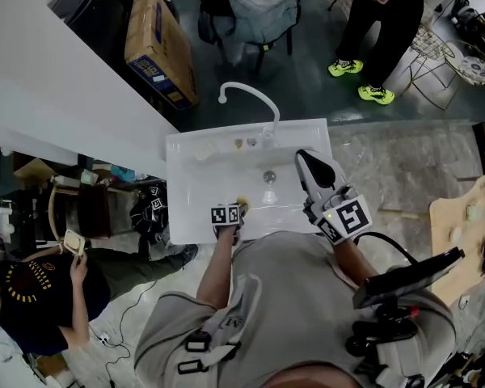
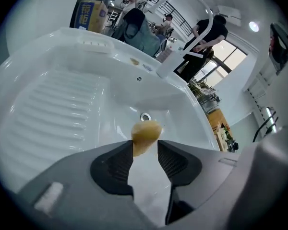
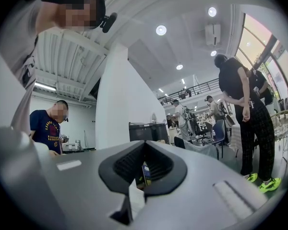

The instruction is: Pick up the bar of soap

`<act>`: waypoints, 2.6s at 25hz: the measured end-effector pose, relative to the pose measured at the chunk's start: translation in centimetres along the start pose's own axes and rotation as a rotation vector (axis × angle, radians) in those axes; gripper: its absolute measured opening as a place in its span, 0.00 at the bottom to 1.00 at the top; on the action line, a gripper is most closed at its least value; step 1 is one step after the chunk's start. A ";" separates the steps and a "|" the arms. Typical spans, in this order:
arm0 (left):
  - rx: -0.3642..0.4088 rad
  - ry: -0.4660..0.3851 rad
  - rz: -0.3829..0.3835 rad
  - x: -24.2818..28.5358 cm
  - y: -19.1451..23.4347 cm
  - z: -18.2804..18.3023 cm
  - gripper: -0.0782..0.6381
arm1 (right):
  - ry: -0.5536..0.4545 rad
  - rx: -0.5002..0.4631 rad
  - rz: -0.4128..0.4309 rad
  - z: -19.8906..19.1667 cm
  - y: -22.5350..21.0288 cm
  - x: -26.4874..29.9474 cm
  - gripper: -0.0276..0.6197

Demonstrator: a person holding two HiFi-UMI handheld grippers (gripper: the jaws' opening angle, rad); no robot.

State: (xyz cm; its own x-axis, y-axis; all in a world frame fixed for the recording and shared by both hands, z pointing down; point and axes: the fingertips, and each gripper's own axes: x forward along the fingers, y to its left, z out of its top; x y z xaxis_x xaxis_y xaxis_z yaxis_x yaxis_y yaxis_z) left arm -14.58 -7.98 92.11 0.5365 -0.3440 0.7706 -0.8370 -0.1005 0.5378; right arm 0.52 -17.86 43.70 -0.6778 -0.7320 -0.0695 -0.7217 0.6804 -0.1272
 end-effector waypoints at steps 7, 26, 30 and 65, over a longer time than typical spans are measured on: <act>0.036 -0.033 -0.042 -0.7 -1.2 1.9 0.36 | -0.004 0.003 -0.005 0.0 -0.3 0.0 0.05; 0.592 -0.895 -0.311 -23.7 -22.8 22.7 0.36 | -0.034 -0.010 0.012 0.9 0.5 0.4 0.05; 0.710 -1.029 -0.290 -30.0 -26.9 24.9 0.36 | -0.030 -0.015 0.024 0.7 0.9 0.5 0.05; 0.750 -1.081 -0.165 -34.5 -27.6 24.6 0.09 | 0.021 -0.137 0.114 0.2 3.4 1.3 0.04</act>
State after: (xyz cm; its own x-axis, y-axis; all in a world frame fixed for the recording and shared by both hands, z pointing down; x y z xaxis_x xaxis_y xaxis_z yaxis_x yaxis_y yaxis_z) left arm -12.59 -16.31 42.28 0.5742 -0.8082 -0.1309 -0.8143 -0.5804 0.0108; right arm -2.76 -16.51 43.01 -0.7583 -0.6496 -0.0549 -0.6511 0.7588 0.0160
